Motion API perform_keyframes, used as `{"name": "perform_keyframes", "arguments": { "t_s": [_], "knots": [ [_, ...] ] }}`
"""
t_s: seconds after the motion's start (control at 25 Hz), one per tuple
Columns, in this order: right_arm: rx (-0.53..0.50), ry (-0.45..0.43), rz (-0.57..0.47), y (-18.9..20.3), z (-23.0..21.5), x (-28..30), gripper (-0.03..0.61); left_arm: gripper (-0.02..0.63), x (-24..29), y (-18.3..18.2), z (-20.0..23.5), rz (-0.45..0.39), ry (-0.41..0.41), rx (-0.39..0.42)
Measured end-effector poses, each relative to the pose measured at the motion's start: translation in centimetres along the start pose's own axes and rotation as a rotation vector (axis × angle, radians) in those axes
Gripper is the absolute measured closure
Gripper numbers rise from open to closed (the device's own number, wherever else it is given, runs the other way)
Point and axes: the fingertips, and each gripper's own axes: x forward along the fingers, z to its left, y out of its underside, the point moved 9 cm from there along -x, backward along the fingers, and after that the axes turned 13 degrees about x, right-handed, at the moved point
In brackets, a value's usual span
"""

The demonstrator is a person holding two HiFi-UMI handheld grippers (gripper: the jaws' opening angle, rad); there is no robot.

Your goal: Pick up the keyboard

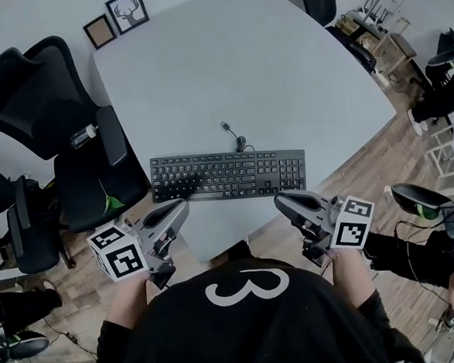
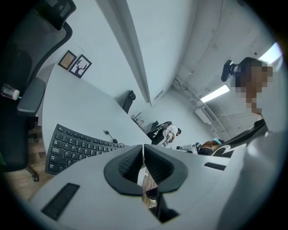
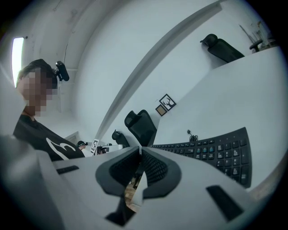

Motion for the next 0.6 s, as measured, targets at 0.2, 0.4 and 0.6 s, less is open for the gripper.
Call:
{"name": "perform_keyframes", "arguments": {
  "t_s": [0.2,0.4,0.6],
  "knots": [
    [0.019,0.037,-0.016,-0.6,-1.7,-0.9,0.566,0.595,0.2,0.0,1.5,0.021,-0.024,-0.010],
    [0.025,0.068,-0.019,-1.7,-2.8,-2.0,0.566,0.592,0.1,-0.3,3.3,0.070,-0.114,0.015],
    [0.026,0.138,-0.017,-2.7,-4.8,-3.0,0.519,0.488,0.1,-0.2,5.5,0.111,-0.174,0.013]
  ]
}}
